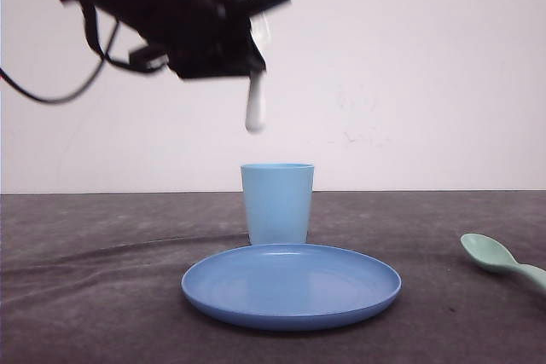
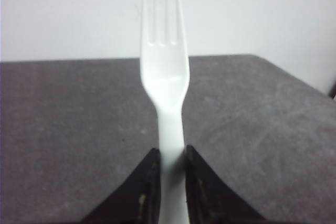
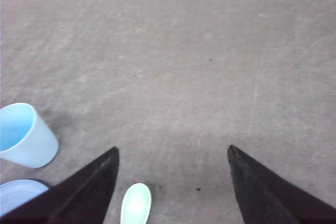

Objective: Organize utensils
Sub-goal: 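Lift the white fork and drop it handle-first into the blue cup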

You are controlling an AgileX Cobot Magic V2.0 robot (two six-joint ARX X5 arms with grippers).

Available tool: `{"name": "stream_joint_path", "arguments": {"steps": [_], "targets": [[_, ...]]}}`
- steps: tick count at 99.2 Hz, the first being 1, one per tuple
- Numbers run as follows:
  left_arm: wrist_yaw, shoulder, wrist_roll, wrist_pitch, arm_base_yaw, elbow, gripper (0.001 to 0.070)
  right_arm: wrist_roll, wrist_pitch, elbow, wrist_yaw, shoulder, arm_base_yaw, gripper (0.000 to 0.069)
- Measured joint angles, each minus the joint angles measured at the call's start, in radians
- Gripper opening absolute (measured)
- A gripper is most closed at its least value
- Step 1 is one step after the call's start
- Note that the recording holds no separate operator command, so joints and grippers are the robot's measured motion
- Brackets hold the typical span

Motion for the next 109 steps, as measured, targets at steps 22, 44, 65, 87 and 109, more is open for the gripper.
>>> {"name": "stream_joint_path", "arguments": {"steps": [22,44,65,87,109], "targets": [[0.0,0.109,0.001,0.044,-0.005,0.0,0.0038,0.0,0.0,0.0,0.002,0.0,0.0,0.0411],[0.0,0.163,-0.014,0.037,-0.006,0.0,0.0057,0.0,-0.003,0.0,0.002,0.0,0.0,0.0411],[0.0,0.154,-0.023,0.067,-0.006,0.0,0.0259,0.0,-0.026,0.0,0.001,0.0,0.0,0.0411],[0.0,0.006,-0.023,-0.012,-0.016,0.0,0.0277,0.024,-0.116,0.0,-0.003,0.037,0.047,0.0385],[0.0,-0.249,-0.023,-0.223,-0.019,0.0,0.0277,0.093,-0.229,0.0,0.009,0.163,0.185,0.0349]]}}
